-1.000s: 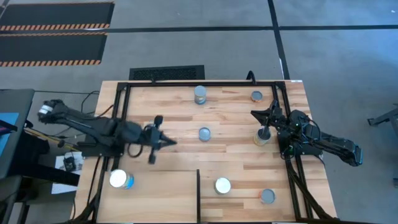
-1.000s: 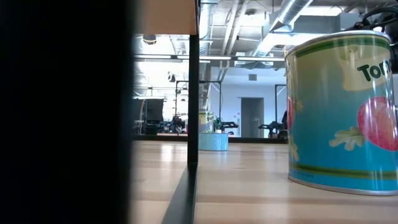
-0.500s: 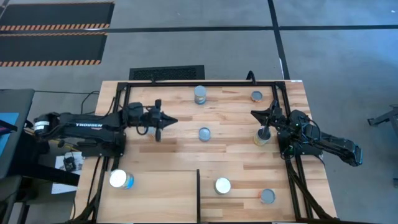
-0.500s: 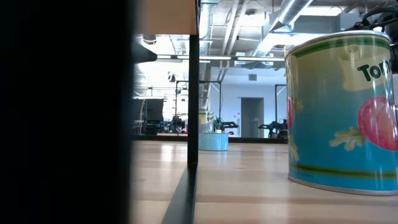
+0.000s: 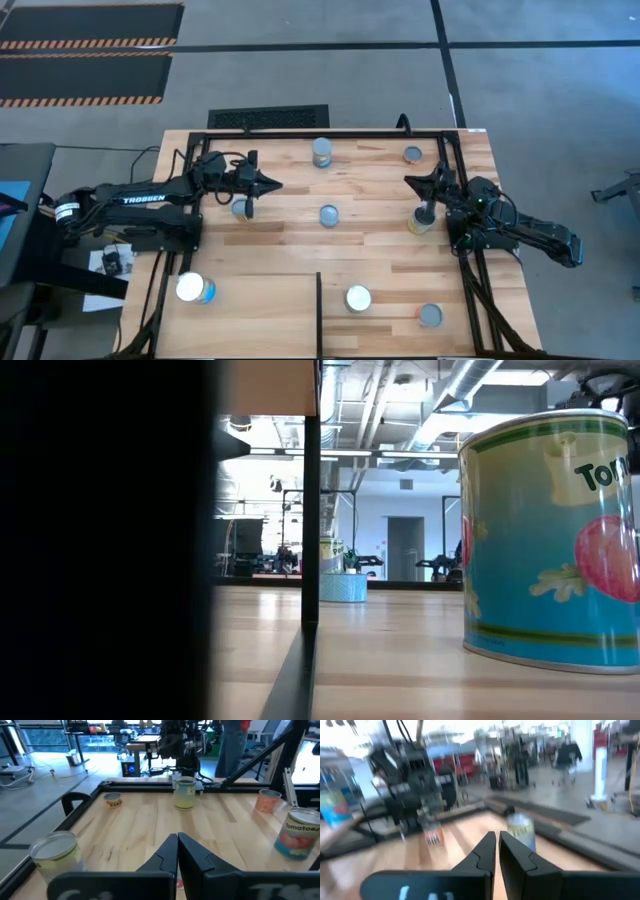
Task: Pick and place cans onto a shelf
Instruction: Put the canned black beans on the shelf
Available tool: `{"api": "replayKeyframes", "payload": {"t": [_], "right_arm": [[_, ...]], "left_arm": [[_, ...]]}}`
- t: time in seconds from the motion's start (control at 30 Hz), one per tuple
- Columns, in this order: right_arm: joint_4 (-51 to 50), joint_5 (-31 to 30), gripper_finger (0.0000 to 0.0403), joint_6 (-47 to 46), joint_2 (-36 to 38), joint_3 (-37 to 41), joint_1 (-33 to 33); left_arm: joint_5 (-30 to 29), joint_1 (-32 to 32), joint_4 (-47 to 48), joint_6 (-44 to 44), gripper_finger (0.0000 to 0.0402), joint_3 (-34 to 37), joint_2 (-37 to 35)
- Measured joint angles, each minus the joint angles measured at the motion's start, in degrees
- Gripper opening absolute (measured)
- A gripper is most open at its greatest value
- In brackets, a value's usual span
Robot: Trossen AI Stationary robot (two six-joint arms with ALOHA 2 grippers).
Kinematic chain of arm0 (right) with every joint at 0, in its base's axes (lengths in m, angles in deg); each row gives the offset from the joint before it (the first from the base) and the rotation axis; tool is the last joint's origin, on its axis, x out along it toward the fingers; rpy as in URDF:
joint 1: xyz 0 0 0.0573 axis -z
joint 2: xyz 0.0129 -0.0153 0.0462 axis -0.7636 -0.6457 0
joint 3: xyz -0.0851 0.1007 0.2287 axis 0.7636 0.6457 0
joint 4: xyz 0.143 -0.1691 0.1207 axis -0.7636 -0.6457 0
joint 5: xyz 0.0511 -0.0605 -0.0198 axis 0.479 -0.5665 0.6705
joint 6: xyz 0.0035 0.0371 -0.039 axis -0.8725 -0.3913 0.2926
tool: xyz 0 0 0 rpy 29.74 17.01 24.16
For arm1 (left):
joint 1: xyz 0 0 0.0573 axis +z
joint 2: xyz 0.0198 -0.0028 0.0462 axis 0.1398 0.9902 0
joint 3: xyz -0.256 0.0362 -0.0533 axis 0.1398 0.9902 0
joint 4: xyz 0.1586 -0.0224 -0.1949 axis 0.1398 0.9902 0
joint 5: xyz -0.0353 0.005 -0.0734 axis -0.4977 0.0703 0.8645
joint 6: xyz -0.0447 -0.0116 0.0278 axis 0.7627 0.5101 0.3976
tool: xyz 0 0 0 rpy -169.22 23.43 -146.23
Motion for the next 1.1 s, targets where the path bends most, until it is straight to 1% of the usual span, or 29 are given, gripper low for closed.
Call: {"api": "replayKeyframes", "payload": {"t": [0.1, 0.2, 0.27, 0.4, 0.5, 0.63, 0.73, 0.83, 0.93, 1.0, 1.1], "right_arm": [[4.03, 0.14, 0.0047, -1.42, 0.0, 0.0, -0.05], [7.47, 1.33, 0.0027, 0.28, -0.52, -0.02, -1.12], [7.74, 0.79, 0.001, 1.49, -2.4, -0.04, -2.37], [12.06, -3.21, 0.0011, 3.99, -6.84, -0.07, -5.99], [16.0, -3.21, 0.0006, 7.21, -10.66, -0.41, -9.26], [16.86, -3.41, 0.0005, 9.29, -16.28, -2.69, -13.91], [17.92, -6.43, 0.0009, 9.51, -20.7, -3.37, -17.7], [20.74, -12.37, 0.0008, 11.11, -25.82, -3.39, -22.16], [27.95, -17.18, 0.0004, 14.81, -31.57, -3.39, -27.29], [33.98, -19.29, 0.0004, 17.68, -35.84, -3.43, -30.74], [44.17, -19.82, 0.0004, 20.88, -42.26, -2.3, -34.97]], "left_arm": [[-0.01, 0.0, 0.23, -0.34, 0.0, 0.0, 0.0], [-0.01, -0.02, 0.59, -0.93, 0.0, 0.0, 0.0], [-0.03, 0.0, 1.15, -0.96, 0.0, -0.02, 0.0], [-0.03, -0.02, 3.56, -0.86, 0.0, -0.04, 0.0], [-0.14, -0.02, 4.19, -0.88, 0.0, -0.04, 0.02], [-0.19, -0.02, 4.22, -0.46, 0.0, -0.04, 0.02], [-0.85, -0.02, 4.75, 0.86, 0.0, -0.04, 0.02], [-0.99, -0.02, 5.64, 1.54, 0.0, -0.11, 0.02], [-1.32, -0.02, 10.22, 1.57, 0.0, -1.65, 0.02], [-2.86, -0.08, 13.82, 1.13, 0.0, -3.18, 0.02], [-4.0, -0.35, 17.47, 0.37, 0.0, -5.19, 0.02]]}}
